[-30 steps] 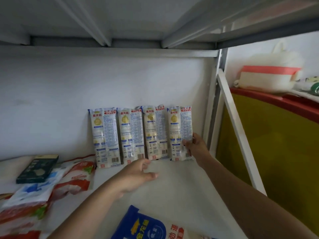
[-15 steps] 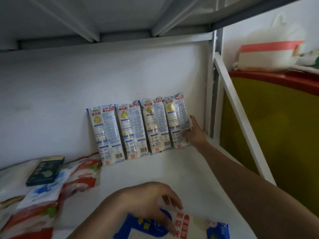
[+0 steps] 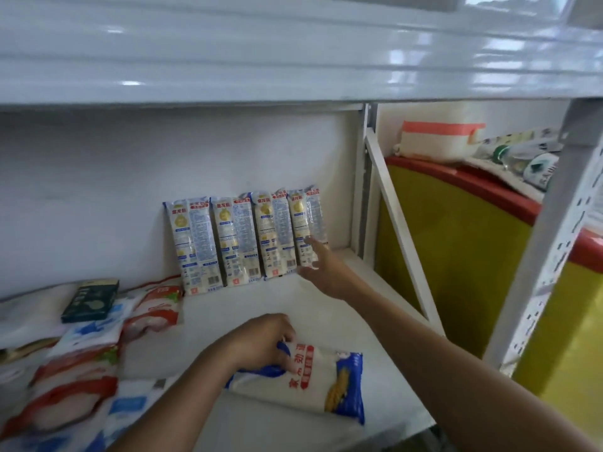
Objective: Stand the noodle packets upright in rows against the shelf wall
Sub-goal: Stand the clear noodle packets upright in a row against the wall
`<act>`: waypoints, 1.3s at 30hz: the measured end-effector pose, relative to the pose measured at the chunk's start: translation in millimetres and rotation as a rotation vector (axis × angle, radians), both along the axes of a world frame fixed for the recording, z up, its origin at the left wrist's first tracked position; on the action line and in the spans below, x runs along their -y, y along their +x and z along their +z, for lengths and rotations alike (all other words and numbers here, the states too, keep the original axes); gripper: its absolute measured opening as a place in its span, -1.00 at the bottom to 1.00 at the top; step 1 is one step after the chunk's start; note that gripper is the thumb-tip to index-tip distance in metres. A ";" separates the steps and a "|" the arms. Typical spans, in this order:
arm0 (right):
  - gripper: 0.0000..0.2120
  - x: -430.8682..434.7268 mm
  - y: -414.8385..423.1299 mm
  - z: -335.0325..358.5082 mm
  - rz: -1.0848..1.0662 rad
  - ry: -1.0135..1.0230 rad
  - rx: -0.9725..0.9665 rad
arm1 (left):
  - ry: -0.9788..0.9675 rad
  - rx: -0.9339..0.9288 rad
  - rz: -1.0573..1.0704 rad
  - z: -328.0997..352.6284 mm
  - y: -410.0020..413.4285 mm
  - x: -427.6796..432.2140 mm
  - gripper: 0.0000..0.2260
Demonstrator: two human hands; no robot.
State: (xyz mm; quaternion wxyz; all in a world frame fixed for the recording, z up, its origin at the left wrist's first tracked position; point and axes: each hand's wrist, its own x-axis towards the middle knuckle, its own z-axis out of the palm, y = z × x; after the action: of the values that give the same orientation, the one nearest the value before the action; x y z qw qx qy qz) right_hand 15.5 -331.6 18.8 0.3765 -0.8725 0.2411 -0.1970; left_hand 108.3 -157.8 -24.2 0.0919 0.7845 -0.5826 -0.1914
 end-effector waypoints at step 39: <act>-0.75 -55.7 1.1 -17.8 0.242 0.316 0.451 | -1.024 -0.478 0.543 32.6 30.0 -33.5 -0.63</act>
State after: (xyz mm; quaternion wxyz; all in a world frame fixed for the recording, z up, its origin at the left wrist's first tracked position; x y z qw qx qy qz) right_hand 16.6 -275.9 0.9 0.5725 -0.7598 0.0733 -0.2994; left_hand 138.3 -124.3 8.4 0.6292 0.6966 -0.3436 -0.0281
